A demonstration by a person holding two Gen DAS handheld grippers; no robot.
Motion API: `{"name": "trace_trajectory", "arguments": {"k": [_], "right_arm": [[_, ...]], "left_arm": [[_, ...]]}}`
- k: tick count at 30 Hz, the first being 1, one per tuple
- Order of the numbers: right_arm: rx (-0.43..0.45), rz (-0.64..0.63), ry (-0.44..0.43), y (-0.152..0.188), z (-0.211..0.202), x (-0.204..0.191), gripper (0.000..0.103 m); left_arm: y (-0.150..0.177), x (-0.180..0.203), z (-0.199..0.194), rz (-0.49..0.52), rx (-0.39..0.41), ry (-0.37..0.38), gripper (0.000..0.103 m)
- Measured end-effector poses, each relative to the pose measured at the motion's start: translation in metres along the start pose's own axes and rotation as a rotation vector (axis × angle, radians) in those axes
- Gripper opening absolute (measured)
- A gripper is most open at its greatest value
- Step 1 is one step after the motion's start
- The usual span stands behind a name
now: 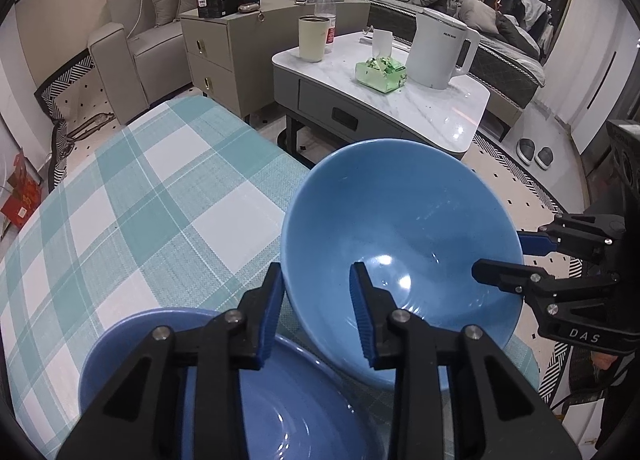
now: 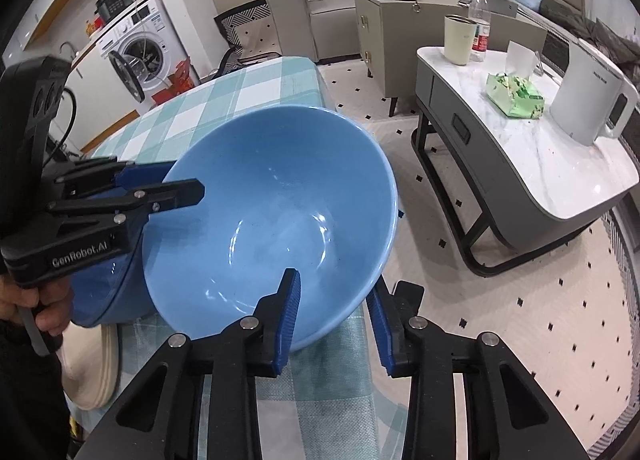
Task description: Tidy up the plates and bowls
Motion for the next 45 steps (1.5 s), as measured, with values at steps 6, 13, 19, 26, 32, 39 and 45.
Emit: {"name": "trace_trajectory", "arguments": {"k": [6, 13, 19, 26, 32, 39, 45], "right_arm": [[0.010, 0.044, 0.001, -0.006, -0.002, 0.006, 0.034], [0.014, 0.046, 0.003, -0.008, -0.005, 0.008, 0.034], [0.026, 0.045, 0.013, -0.009, -0.013, 0.009, 0.034], [0.054, 0.041, 0.028, -0.012, -0.029, 0.010, 0.034], [0.072, 0.031, 0.040, -0.016, -0.042, 0.008, 0.034], [0.096, 0.011, 0.049, -0.022, -0.059, -0.001, 0.034], [0.120, -0.012, 0.057, -0.031, -0.071, -0.011, 0.034]], "left_arm": [[0.000, -0.001, -0.001, -0.014, -0.002, 0.008, 0.032], [-0.001, 0.001, -0.004, -0.011, 0.006, 0.014, 0.032], [-0.002, 0.006, -0.012, -0.011, 0.024, 0.015, 0.032], [-0.005, 0.012, -0.026, -0.010, 0.053, 0.027, 0.032], [-0.007, 0.016, -0.045, -0.011, 0.092, 0.031, 0.032], [-0.009, 0.015, -0.065, -0.017, 0.127, 0.030, 0.032], [-0.007, 0.008, -0.081, -0.037, 0.156, 0.023, 0.032]]}}
Point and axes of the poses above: each gripper's, at about its wrist camera, not at the fingertips, and z roughly the way its jaws point, x to its right, y to its underside, the point moved 5 cm from there along z, roughly the way its jaws point, and after that the axes turned 15 degrees about -z, right-handed, at the moved point
